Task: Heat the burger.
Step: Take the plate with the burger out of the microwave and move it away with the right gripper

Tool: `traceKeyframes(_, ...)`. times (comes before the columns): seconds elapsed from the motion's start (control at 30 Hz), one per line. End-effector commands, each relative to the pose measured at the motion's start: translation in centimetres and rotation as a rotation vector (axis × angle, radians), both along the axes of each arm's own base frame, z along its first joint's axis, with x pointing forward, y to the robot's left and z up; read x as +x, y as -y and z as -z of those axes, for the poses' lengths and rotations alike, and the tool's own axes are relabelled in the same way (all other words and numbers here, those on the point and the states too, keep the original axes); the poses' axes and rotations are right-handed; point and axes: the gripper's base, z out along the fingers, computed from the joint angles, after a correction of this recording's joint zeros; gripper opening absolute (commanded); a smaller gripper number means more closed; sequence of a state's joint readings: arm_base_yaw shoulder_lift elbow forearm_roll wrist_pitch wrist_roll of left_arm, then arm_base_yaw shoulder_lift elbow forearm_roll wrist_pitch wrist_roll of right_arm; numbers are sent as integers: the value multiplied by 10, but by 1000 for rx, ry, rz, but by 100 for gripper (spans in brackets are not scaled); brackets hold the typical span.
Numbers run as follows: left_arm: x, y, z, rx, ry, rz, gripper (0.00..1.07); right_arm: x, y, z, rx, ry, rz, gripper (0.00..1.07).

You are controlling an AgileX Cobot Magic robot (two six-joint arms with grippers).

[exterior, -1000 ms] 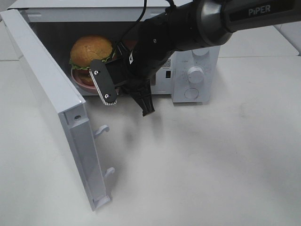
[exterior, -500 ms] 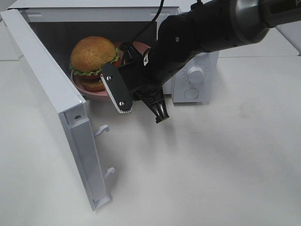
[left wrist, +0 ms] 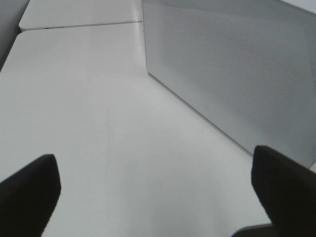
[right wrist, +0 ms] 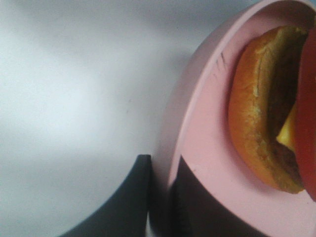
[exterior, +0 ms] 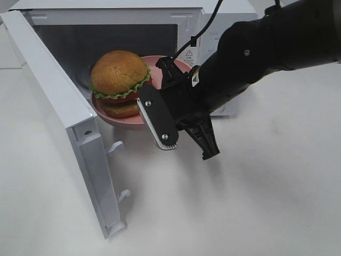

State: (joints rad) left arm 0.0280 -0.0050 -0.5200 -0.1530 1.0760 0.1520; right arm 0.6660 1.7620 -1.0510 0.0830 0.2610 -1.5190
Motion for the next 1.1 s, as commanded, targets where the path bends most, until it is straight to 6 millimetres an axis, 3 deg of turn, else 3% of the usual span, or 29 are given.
traceKeyframes(0.03,-1,0,0,-2,7,-2,98,-4,8,-16,77,58,45,0)
traceKeyframes(0.5,-1,0,0,-2,7,-2,98,-60,51,-29,90,76,46,0)
traceKeyframes(1.1,-1,0,0,-2,7,-2,98,-125,101,-29,154,91,97,1)
